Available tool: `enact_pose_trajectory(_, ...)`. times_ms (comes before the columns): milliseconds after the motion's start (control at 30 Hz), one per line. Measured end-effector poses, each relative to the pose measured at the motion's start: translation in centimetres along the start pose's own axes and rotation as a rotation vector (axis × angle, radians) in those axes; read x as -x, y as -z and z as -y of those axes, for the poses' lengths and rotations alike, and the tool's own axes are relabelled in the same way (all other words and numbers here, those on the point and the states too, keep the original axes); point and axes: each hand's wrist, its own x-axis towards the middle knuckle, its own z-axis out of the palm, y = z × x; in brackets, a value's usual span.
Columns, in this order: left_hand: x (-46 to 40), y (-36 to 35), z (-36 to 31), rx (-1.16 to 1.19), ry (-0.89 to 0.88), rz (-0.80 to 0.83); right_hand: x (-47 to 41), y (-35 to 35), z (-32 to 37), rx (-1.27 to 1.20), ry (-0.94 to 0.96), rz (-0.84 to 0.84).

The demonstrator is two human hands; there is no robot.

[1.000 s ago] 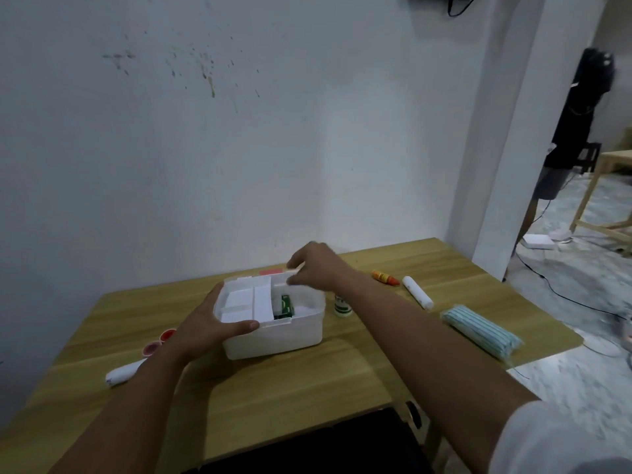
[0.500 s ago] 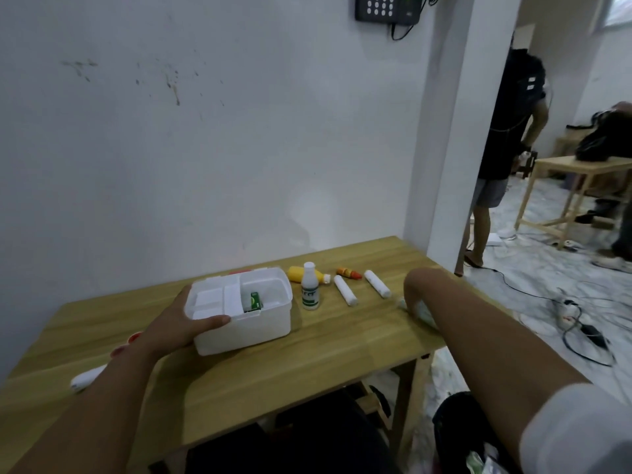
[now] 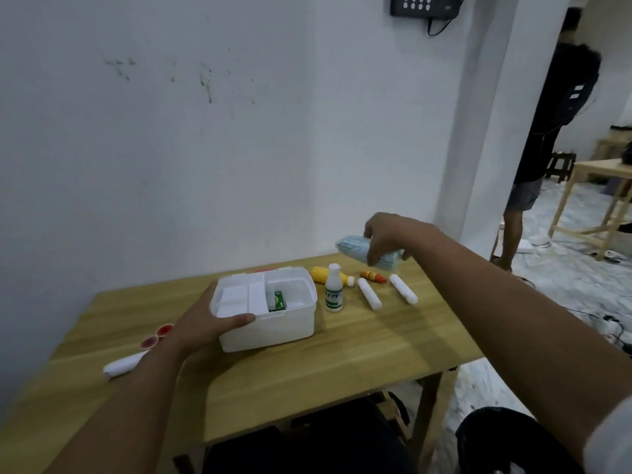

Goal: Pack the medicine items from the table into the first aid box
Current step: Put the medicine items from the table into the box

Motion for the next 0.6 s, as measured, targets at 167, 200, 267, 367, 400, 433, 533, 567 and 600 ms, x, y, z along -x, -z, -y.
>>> enact_pose_trajectory(167,0.0,-0.1,-0.1,-0.018,0.008,-0.010,-0.2,-2.5,8.4,0.035,0.302,0.073)
enact_pose_trajectory(200,0.0,0.0,-0.1,-0.023,0.013,-0.008,-0.6,-3.6,9.5,0.102,0.336,0.061)
enact_pose_trajectory(267,0.0,0.2,-0.2,-0.027,0.026,0.002,-1.5,-5.6,11.2,0.207,0.375,0.038)
enact_pose_trajectory(367,-0.1,0.2,-0.3,-0.046,0.035,0.012,-2.7,-7.1,12.4,0.225,0.422,0.102)
enact_pose_trajectory(400,-0.1,0.2,-0.2,-0.057,0.034,0.013,-3.2,-7.4,12.7,0.191,0.432,0.144)
enact_pose_trajectory(433,-0.2,0.2,-0.2,-0.068,0.031,0.015,-3.7,-7.8,12.9,0.146,0.438,0.183)
enact_pose_trajectory(533,-0.2,0.2,0.0,-0.084,0.029,0.010,-4.6,-9.0,13.3,-0.032,0.407,0.301)
enact_pose_trajectory(567,-0.3,0.2,0.1,-0.084,0.027,0.008,-4.8,-9.5,13.3,-0.086,0.394,0.323)
enact_pose_trajectory(600,-0.3,0.2,0.2,-0.086,0.022,0.006,-5.0,-10.0,13.4,-0.120,0.387,0.333)
